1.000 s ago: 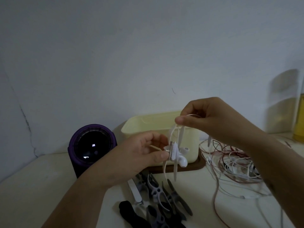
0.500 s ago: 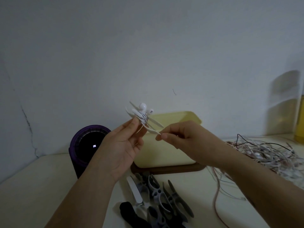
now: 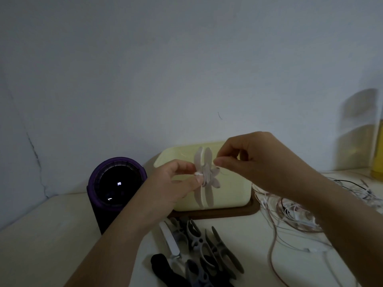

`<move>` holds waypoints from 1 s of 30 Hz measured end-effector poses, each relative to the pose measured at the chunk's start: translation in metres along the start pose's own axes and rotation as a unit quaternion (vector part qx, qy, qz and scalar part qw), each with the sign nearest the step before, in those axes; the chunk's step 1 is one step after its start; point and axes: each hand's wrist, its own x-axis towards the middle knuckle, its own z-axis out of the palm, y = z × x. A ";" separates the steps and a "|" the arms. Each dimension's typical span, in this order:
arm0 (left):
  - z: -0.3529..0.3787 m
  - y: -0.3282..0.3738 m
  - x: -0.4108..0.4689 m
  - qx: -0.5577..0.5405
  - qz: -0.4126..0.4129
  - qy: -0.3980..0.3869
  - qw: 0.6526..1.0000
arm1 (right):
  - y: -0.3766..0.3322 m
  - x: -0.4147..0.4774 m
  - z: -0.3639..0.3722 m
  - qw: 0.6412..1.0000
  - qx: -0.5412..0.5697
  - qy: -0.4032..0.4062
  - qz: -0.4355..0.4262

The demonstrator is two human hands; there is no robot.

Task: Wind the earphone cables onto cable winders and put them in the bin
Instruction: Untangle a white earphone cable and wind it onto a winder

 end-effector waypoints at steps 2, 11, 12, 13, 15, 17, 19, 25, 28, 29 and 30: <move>0.001 0.003 -0.002 -0.007 0.007 -0.017 1.000 | 0.003 0.001 -0.003 1.000 0.004 0.009 0.005; -0.004 0.008 -0.004 0.024 0.045 -0.083 0.995 | 0.004 0.001 -0.007 1.000 0.014 0.018 0.000; -0.004 0.007 -0.003 0.036 0.045 -0.073 0.996 | 0.003 0.001 -0.007 1.000 0.009 0.016 -0.008; -0.004 0.006 -0.002 0.047 0.041 -0.061 0.996 | 0.002 0.001 -0.007 1.000 0.005 0.013 -0.017; -0.003 0.005 -0.001 0.062 0.030 -0.046 0.997 | -0.001 0.000 -0.008 0.999 0.004 0.005 -0.035; -0.002 0.004 0.000 0.062 0.021 -0.041 0.997 | -0.003 0.000 -0.006 0.999 0.006 -0.007 -0.050; -0.001 0.003 -0.001 0.071 0.019 -0.034 0.997 | -0.006 0.000 -0.004 0.998 0.007 -0.018 -0.061; -0.003 0.004 -0.002 0.005 0.010 -0.084 0.996 | 0.000 0.000 -0.010 0.999 0.012 -0.001 -0.035; -0.003 0.007 -0.004 -0.030 0.029 -0.107 0.993 | 0.009 0.000 -0.013 0.999 0.035 0.008 0.002; -0.003 0.008 -0.004 -0.018 0.042 -0.109 0.993 | 0.012 0.001 -0.014 0.999 0.044 0.006 0.008; -0.002 0.009 -0.004 -0.007 0.053 -0.114 0.992 | 0.014 0.001 -0.013 0.998 0.055 0.002 0.010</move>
